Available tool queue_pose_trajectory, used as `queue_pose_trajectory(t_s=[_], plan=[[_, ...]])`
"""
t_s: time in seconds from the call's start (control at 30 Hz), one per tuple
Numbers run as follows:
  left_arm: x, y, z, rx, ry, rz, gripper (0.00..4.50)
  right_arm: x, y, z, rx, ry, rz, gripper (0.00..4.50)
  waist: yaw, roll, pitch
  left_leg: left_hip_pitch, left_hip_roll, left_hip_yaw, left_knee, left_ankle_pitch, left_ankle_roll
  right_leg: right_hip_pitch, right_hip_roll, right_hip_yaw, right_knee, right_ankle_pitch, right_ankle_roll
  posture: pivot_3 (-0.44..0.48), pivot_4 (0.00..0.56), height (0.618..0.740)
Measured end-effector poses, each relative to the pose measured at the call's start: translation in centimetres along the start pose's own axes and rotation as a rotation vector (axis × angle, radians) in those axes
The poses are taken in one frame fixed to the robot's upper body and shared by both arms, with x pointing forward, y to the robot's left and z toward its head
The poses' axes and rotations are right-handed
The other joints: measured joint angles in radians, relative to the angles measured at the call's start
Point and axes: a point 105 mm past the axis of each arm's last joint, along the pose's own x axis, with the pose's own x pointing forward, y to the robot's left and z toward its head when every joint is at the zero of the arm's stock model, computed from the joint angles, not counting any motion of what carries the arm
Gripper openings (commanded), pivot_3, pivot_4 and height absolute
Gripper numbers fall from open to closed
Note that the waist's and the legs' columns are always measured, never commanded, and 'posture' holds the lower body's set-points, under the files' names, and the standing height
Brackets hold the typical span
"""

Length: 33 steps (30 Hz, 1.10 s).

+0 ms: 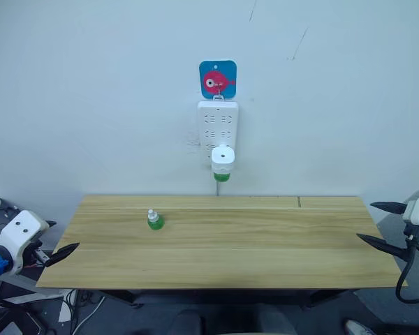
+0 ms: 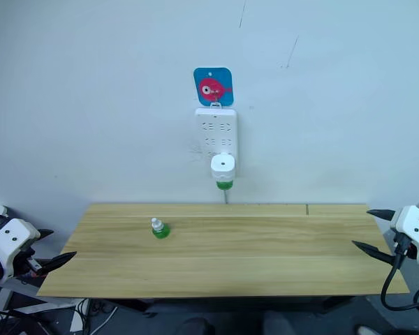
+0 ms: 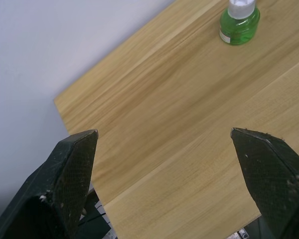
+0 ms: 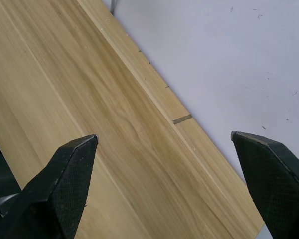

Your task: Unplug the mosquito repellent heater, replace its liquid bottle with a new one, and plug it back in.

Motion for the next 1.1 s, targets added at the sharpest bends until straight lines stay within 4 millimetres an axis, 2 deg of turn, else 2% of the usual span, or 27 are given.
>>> queue_pose_trajectory(t_s=[0.37,0.73,0.83,1.1], plan=[[0.0,0.2,-0.5,-0.012,0.011,0.008,4.50,0.3,0.3,0.6,-0.003,0.000,0.013,4.48,0.000,0.000,0.000,0.000,0.000,0.000,0.000,0.000,0.000,0.000,0.000,0.000,0.000,0.000,0.000,0.123,0.053,0.740],[0.0,-0.4,-0.1,0.007,-0.017,-0.057,4.50,0.3,0.7,0.6,0.004,0.009,0.028,4.48,0.000,0.000,0.000,0.000,0.000,0.001,0.000,0.000,0.000,0.000,0.000,0.000,0.000,0.000,0.000,0.116,0.057,0.740],[-0.1,-0.6,0.3,-0.053,-0.050,-0.091,4.50,0.3,0.8,0.6,0.004,0.010,0.030,4.48,0.000,0.000,0.000,0.000,0.000,0.001,0.000,0.000,0.000,0.000,0.000,-0.001,0.000,0.000,0.000,0.115,0.057,0.740],[-0.3,-0.5,0.5,-0.078,-0.075,-0.117,4.50,0.4,1.0,0.8,0.002,0.013,0.034,4.48,-0.001,0.000,0.000,0.000,0.000,0.001,0.000,0.000,0.000,0.000,0.000,-0.001,0.000,0.000,0.000,0.098,0.057,0.740]])
